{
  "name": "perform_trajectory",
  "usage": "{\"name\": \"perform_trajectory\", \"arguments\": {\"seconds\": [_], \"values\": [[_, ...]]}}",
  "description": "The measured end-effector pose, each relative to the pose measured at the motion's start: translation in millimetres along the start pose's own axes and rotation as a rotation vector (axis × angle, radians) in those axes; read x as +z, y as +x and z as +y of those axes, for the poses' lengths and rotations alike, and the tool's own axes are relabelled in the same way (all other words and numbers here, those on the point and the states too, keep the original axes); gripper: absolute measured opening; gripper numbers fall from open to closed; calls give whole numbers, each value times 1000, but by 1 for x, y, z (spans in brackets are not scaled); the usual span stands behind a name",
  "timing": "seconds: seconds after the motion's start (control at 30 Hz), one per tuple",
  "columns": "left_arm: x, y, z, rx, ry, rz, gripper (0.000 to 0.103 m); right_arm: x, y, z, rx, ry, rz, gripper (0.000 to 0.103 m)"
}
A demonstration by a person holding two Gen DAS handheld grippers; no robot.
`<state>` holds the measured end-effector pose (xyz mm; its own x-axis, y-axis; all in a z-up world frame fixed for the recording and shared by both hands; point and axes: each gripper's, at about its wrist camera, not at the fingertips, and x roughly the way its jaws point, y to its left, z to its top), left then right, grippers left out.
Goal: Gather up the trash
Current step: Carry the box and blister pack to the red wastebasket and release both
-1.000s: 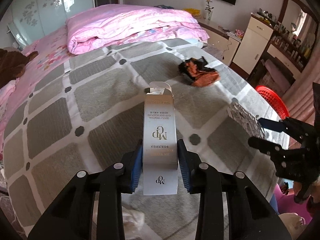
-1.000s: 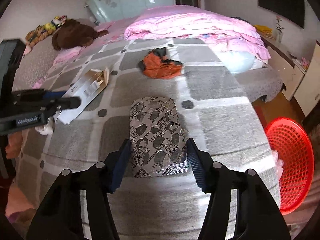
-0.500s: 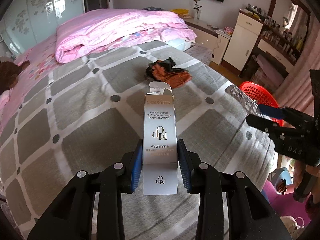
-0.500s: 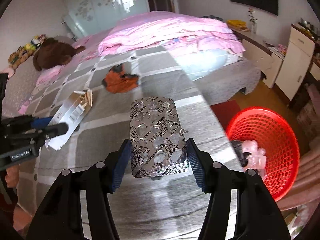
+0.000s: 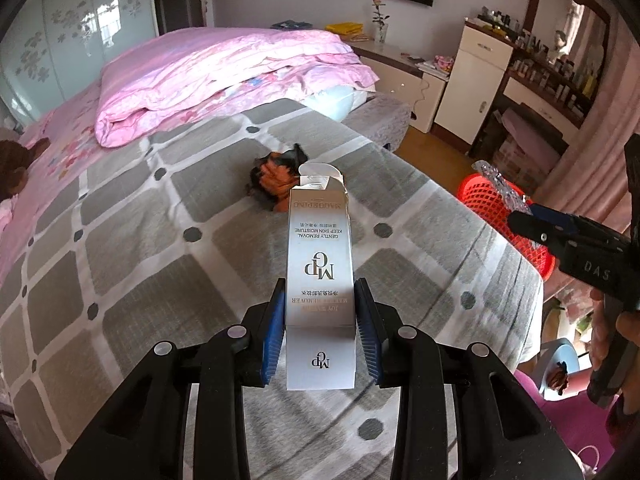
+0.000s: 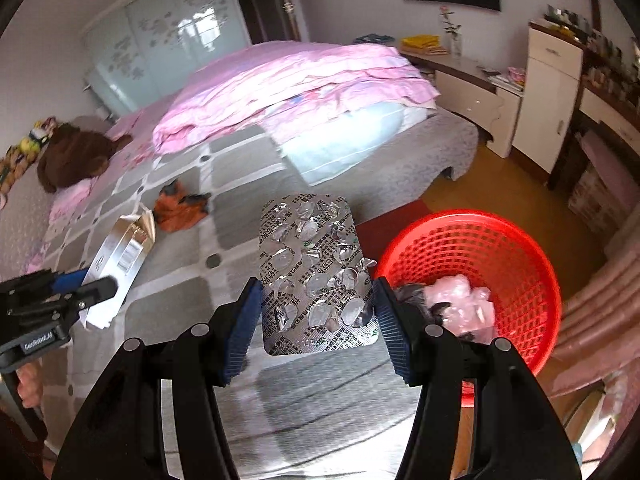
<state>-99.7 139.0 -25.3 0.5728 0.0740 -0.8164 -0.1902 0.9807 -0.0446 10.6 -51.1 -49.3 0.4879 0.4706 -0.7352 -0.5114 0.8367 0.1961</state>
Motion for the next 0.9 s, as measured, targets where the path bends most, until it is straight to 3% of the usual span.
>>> {"name": "perform_trajectory", "arguments": {"seconds": [0.4, 0.9], "values": [[9, 6, -36, -66, 55, 10, 32, 1, -12, -40, -60, 94, -26, 55], [43, 32, -99, -143, 174, 7, 32, -8, -27, -92, -151, 204, -35, 55]]}}
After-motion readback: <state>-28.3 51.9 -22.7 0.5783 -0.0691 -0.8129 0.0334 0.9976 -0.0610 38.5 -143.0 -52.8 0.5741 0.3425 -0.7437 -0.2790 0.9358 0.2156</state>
